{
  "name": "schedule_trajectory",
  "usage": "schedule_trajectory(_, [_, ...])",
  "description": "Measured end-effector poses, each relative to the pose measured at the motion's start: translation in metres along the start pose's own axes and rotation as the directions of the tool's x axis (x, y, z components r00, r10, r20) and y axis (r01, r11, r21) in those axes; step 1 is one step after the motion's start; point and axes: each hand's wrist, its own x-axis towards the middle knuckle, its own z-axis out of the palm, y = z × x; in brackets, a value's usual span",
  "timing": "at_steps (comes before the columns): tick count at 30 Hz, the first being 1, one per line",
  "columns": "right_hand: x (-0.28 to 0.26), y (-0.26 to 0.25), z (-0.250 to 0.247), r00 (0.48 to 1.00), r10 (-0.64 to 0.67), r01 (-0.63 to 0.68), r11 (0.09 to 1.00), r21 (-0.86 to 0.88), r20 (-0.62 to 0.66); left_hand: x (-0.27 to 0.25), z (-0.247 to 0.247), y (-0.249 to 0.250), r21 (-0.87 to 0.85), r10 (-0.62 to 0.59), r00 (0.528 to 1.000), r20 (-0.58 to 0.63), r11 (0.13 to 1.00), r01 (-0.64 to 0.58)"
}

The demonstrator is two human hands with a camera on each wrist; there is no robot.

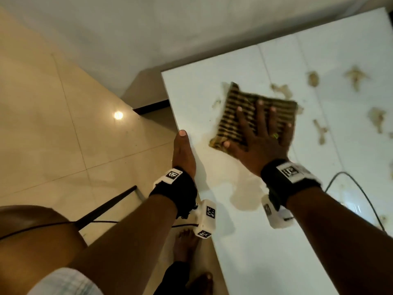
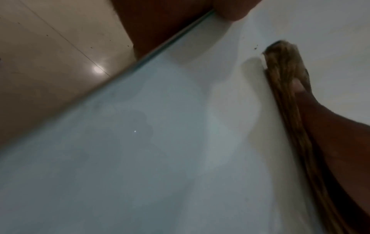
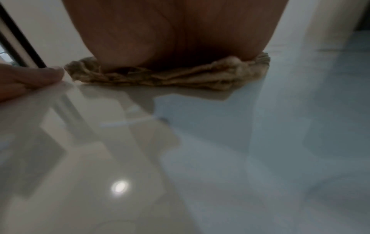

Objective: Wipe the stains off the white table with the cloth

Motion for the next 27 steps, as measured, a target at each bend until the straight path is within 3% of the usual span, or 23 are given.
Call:
schedule_trajectory(2, [-0.026, 0.000, 0.010, 0.998, 0.054, -0.055, 0.998, 0.028, 0.017, 0.000, 0.001, 0.000, -0.016, 0.032, 0.999, -0.018, 0.999, -0.032])
schedule_trajectory(6, [-0.052, -0.025, 0.029, 0.999, 0.009, -0.007, 0.999, -0.038, 0.049, 0.004, 0.000, -0.008, -0.008, 0.038, 0.999, -0.016, 0.999, -0.038])
schedule_trajectory(10, [0.017, -0.039, -0.001, 0.992, -0.122, 0.124, 0.988, -0.095, 0.026, 0.007, 0.004, -0.006, 0.019, 0.046, 0.998, -0.042, 0.999, -0.046])
schedule_trajectory(14, [0.085, -0.017, -0.043, 1.000, 0.001, -0.001, 1.000, 0.006, -0.030, 0.003, 0.004, -0.006, 0.030, 0.032, 0.998, -0.046, 0.999, -0.031])
schedule_trajectory(17, [0.076, -0.007, -0.041, 0.999, 0.023, -0.024, 1.000, -0.019, -0.043, 0.004, 0.004, -0.006, 0.026, 0.045, 0.998, -0.048, 0.999, -0.044])
schedule_trajectory(22, [0.026, -0.038, -0.009, 0.983, -0.175, 0.180, 0.974, -0.141, 0.047, 0.006, 0.000, -0.008, -0.003, 0.047, 0.999, 0.009, 0.999, -0.047])
schedule_trajectory(27, [0.081, -0.073, -0.028, 0.947, -0.320, 0.316, 0.929, -0.191, 0.013, 0.000, 0.006, 0.001, -0.007, 0.031, 0.999, -0.045, 0.999, -0.031])
